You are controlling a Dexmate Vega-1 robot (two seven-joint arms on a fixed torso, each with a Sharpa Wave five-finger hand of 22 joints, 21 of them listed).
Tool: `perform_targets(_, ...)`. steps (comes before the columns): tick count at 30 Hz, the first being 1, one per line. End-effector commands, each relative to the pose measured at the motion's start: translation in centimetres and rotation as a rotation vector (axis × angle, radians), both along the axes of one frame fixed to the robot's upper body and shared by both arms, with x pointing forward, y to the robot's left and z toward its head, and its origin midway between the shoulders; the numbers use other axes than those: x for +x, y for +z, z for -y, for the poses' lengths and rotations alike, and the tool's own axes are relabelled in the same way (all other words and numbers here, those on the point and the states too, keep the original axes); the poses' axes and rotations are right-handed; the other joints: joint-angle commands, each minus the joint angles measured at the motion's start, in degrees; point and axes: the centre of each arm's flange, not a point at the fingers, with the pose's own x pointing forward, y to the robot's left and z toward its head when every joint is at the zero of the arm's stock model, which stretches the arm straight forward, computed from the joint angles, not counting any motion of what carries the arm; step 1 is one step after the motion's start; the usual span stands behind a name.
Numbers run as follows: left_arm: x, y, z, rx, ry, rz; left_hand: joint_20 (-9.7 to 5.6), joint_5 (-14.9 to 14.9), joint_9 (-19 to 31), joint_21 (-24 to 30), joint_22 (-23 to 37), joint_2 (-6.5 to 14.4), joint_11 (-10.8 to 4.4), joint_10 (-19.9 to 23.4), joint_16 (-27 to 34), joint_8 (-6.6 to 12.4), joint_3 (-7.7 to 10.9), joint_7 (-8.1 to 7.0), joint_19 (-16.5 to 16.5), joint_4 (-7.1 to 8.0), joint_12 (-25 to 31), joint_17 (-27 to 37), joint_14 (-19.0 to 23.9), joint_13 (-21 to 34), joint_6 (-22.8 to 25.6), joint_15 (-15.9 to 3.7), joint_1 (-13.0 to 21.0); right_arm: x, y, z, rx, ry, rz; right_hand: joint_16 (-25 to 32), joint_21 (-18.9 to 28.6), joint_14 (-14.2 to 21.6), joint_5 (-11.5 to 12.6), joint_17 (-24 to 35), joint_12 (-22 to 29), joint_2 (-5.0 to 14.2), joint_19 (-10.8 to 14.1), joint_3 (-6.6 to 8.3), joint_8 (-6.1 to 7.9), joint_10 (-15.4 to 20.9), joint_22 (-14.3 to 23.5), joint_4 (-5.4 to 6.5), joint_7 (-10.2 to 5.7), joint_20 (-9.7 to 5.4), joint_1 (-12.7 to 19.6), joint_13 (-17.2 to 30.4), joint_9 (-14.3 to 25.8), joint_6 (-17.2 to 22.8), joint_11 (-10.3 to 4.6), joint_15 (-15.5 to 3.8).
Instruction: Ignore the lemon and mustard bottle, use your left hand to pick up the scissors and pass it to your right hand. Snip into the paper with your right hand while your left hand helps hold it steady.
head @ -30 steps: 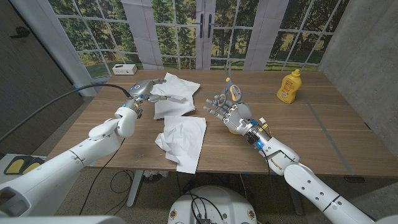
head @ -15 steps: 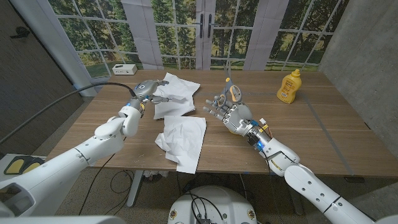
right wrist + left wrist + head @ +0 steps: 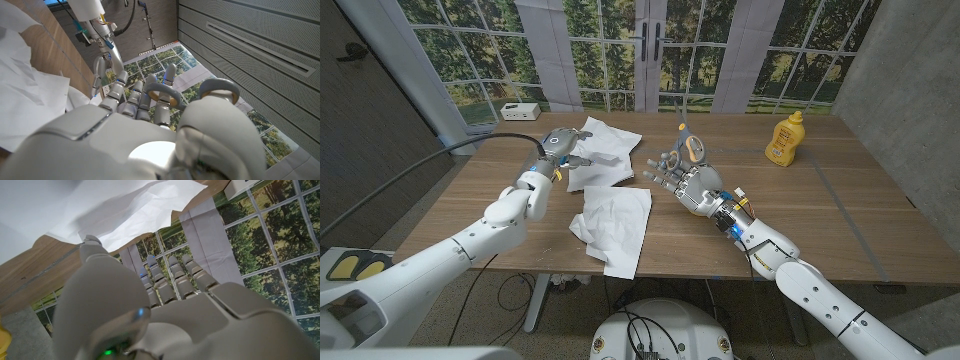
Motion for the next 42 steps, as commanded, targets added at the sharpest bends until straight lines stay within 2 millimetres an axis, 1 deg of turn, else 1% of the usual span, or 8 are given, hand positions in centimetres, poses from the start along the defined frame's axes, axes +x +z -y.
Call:
perform_targets(1, 0.3, 0.3, 0.5, 0.061, 0.057, -0.019, -5.54, 0.3, 0.2, -0.1, 0.0, 0.3, -0.06, -0.5, -0.3, 0.50, -0.09, 0.06, -0.6, -0.40, -0.3, 0.1, -0.9, 0.3, 0.6, -10.14, 1.1, -0.1, -0.2, -0.1, 0.001, 0.008, 0.001, -0.2, -0.4, 0.3, 0.0, 0.2, 0.2, 0.35, 0.2, -0.12, -0.22, 0.2, 0.1, -0.17, 0.33, 0.02, 0.1, 0.2, 0.1, 0.3, -0.16, 0.06)
perform_targets(5, 0.5, 0.3, 0.8, 0.074, 0.067, -0.008, -5.48, 0.3, 0.1, 0.0, 0.0, 0.9, -0.07, 0.8, 0.1, 1.10, 0.36, -0.19, -0.6, -0.74, 0.2, 0.2, -0.9, 0.4, 2.2, -10.14, 2.0, -0.2, -0.2, -0.1, -0.002, 0.006, 0.004, -0.2, -0.5, 0.3, -0.1, 0.2, 0.3, 0.36, 0.2, -0.11, -0.31, 0.1, 0.1, -0.20, 0.29, 0.03, 0.1, 0.3, 0.1, 0.2, -0.17, 0.08)
perform_targets(13, 0.7, 0.3, 1.4, 0.109, 0.074, 0.024, -5.59, 0.2, 0.1, 0.1, 0.0, 0.7, -0.01, 1.7, 0.2, 1.70, -0.02, -0.02, -0.4, -0.48, 0.4, 0.2, -0.8, 0.5, 4.4, -10.04, 1.5, -0.4, -0.1, -0.1, -0.006, 0.012, 0.008, -0.2, -0.5, 0.4, -0.1, 0.2, 0.4, 0.42, 0.3, -0.09, -0.44, 0.2, 0.1, -0.24, 0.24, 0.00, 0.1, 0.0, 0.1, 0.4, -0.14, 0.03)
perform_targets(17, 1.0, 0.4, 1.6, 0.118, 0.069, 0.024, -5.68, 0.2, 0.1, 0.2, 0.0, 0.6, 0.00, 1.5, 0.1, 1.74, -0.20, -0.04, -0.3, -0.37, 0.3, 0.2, -0.9, 0.5, 4.7, -10.03, 1.2, -0.4, 0.0, -0.2, -0.005, 0.013, 0.010, -0.3, -0.5, 0.4, -0.1, 0.2, 0.4, 0.44, 0.4, -0.09, -0.50, 0.1, 0.1, -0.26, 0.31, -0.02, 0.1, 0.1, 0.1, 0.4, -0.10, 0.01)
perform_targets(19, 1.1, 0.4, 1.7, 0.124, 0.068, 0.024, -5.74, 0.2, 0.1, 0.1, 0.0, 0.2, 0.03, 0.5, 0.0, 1.71, -0.64, -0.10, -0.3, -0.09, -0.2, 0.1, -1.2, 0.4, 5.2, -10.01, 0.6, -0.5, 0.0, -0.3, -0.008, 0.011, 0.011, -0.3, -0.6, 0.4, -0.2, 0.2, 0.4, 0.45, 0.4, -0.09, -0.54, 0.2, 0.1, -0.27, 0.31, -0.04, 0.0, 0.0, 0.1, 0.4, -0.11, 0.01)
perform_targets(25, 1.7, 0.2, 2.5, 0.153, 0.064, 0.020, -5.70, 0.2, 0.1, 0.1, 0.0, 0.2, 0.00, 0.3, -0.1, 1.69, -0.73, -0.10, -0.3, -0.01, -0.3, 0.1, -1.4, 0.4, 5.2, -10.00, 0.4, -0.4, -0.1, -0.4, -0.007, 0.015, 0.007, -0.2, -0.6, 0.5, -0.2, 0.2, 0.6, 0.47, 0.4, -0.08, -0.59, 0.4, 0.1, -0.30, 0.36, -0.03, 0.0, -0.1, 0.1, 0.6, -0.08, 0.08)
perform_targets(33, 2.5, 0.2, 3.2, 0.165, 0.059, 0.011, -5.72, 0.3, 0.1, 0.1, 0.0, 0.0, -0.03, -1.4, -0.3, 1.12, -1.02, -0.09, -0.4, 0.26, -0.9, 0.1, -2.4, 0.3, 4.5, -9.98, -0.1, -0.4, -0.3, -0.4, -0.002, 0.013, 0.006, -0.3, -0.7, 0.6, -0.2, 0.2, 0.7, 0.49, 0.4, -0.08, -0.66, 0.4, 0.1, -0.32, 0.33, -0.10, 0.0, -0.2, 0.2, 0.7, -0.16, 0.06)
perform_targets(42, 3.3, -0.2, 3.9, 0.186, 0.059, -0.009, -5.69, 0.4, 0.1, 0.1, 0.0, 0.1, -0.06, -1.5, -0.3, 1.16, -1.01, -0.07, -0.3, 0.30, -0.9, 0.1, -2.6, 0.3, 4.7, -10.00, -0.1, -0.5, -0.5, -0.3, -0.002, 0.017, 0.014, -0.3, -0.8, 0.7, -0.3, 0.2, 0.7, 0.53, 0.5, -0.06, -0.79, 0.5, 0.1, -0.38, 0.49, -0.11, -0.1, -0.5, 0.2, 0.7, -0.02, -0.01)
